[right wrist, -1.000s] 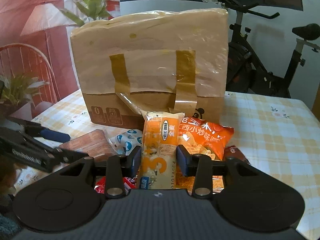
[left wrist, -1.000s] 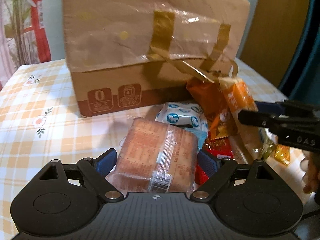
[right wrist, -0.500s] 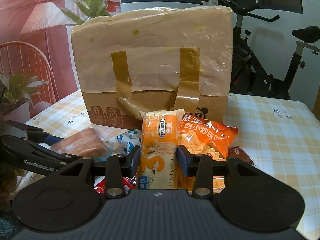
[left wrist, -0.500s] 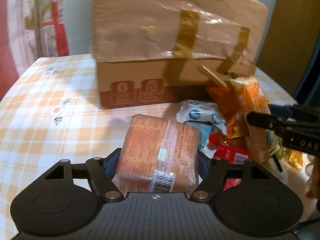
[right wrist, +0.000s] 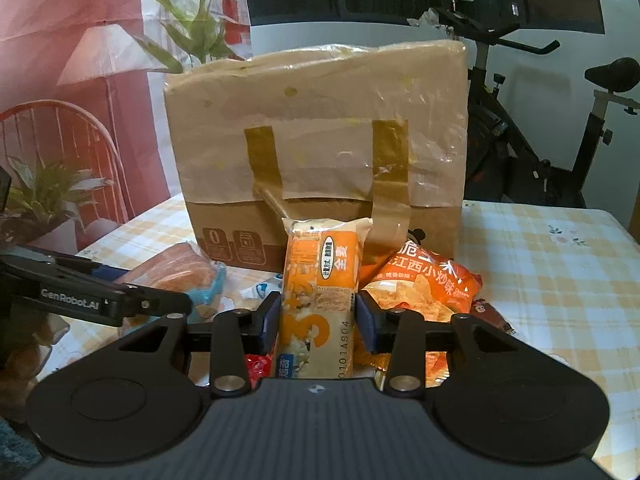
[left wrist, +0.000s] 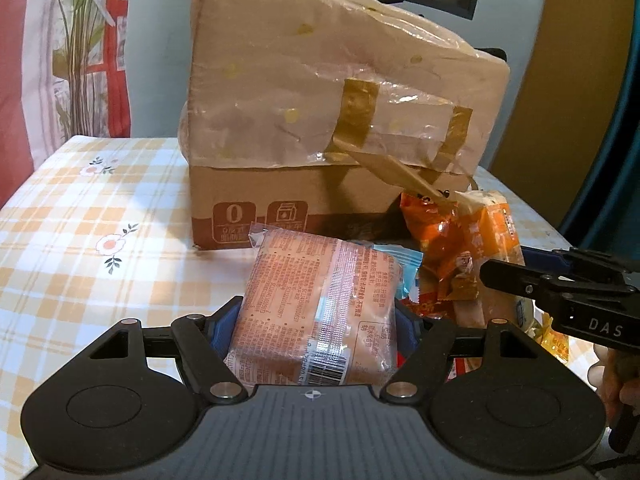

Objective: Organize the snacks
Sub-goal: 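Lift both held packs and carry them over the lined box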

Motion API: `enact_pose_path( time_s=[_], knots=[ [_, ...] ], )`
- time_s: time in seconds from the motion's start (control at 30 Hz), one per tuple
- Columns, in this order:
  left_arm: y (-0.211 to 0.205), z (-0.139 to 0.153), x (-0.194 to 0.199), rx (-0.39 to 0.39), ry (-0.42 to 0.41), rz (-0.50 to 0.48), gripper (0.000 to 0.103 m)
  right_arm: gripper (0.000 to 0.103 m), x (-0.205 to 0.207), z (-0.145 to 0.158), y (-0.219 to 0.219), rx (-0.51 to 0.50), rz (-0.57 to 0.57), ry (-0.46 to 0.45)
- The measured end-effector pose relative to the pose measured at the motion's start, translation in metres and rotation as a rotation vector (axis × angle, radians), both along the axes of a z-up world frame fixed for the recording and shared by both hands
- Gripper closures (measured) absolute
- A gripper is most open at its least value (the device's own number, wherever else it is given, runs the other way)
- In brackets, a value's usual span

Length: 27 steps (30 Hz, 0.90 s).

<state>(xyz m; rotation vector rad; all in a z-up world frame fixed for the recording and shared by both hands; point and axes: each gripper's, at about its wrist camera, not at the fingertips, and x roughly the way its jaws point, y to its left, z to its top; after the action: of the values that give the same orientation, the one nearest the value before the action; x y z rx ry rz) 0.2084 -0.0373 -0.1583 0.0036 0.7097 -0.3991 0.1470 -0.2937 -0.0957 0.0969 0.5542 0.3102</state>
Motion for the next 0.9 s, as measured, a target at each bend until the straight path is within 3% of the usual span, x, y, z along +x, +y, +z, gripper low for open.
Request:
enact_pose_path(
  time_s=[0.33, 0.63, 0.83, 0.87, 0.9],
  knots=[
    [0.019, 0.034, -0.006, -0.044, -0.100, -0.005, 0.027, 0.061, -0.003, 0.020, -0.003, -0.009, -0.008, -0.074],
    [0.025, 0.100, -0.015, -0.079, -0.265, -0.048, 0.027, 0.061, 0.005, 0.060, -0.021, 0.036, -0.042, -0.164],
    [0.011, 0.147, -0.001, -0.110, -0.350, -0.097, 0.028, 0.061, 0.020, 0.090, -0.030, 0.044, -0.042, -0.223],
    [0.006, 0.155, 0.004, -0.106, -0.373, -0.103, 0.032, 0.061, 0.024, 0.094, -0.033, 0.047, -0.045, -0.231],
    [0.001, 0.161, 0.007, -0.099, -0.396, -0.111, 0.045, 0.061, 0.027, 0.098, -0.035, 0.051, -0.049, -0.237]
  ],
)
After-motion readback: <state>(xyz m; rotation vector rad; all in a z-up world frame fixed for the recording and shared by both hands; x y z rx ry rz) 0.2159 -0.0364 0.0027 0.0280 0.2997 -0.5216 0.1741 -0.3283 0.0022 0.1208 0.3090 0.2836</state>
